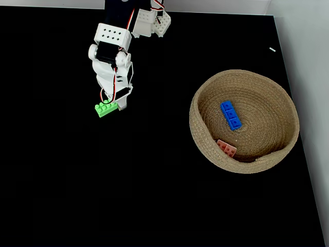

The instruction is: Place the lego blocks in the tray

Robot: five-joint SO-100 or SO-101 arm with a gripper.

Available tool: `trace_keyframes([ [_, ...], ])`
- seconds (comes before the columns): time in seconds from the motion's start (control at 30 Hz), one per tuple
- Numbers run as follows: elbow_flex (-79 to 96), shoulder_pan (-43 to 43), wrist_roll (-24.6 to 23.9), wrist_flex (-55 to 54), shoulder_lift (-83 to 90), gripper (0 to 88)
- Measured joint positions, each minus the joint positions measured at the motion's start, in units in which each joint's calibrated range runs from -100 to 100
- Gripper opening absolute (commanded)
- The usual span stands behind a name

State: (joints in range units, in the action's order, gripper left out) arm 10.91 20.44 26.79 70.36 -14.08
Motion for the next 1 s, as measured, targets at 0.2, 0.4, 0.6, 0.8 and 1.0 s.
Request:
trace_keyframes([
  [0.2, -5.3, -3.9, -4.5, 10.2, 1.2, 0.2],
  [0.4, -7.0, -16.4, -15.0, 20.9, 12.2, 0.2],
  [0.6, -5.6, -35.1, -27.9, 19.7, 22.6, 0.2],
  [0.8, -4.9, -44.0, -39.1, 5.2, 24.7, 11.4],
  [1.0, 0.5, -45.7, -39.3, -11.6, 24.7, 36.1],
])
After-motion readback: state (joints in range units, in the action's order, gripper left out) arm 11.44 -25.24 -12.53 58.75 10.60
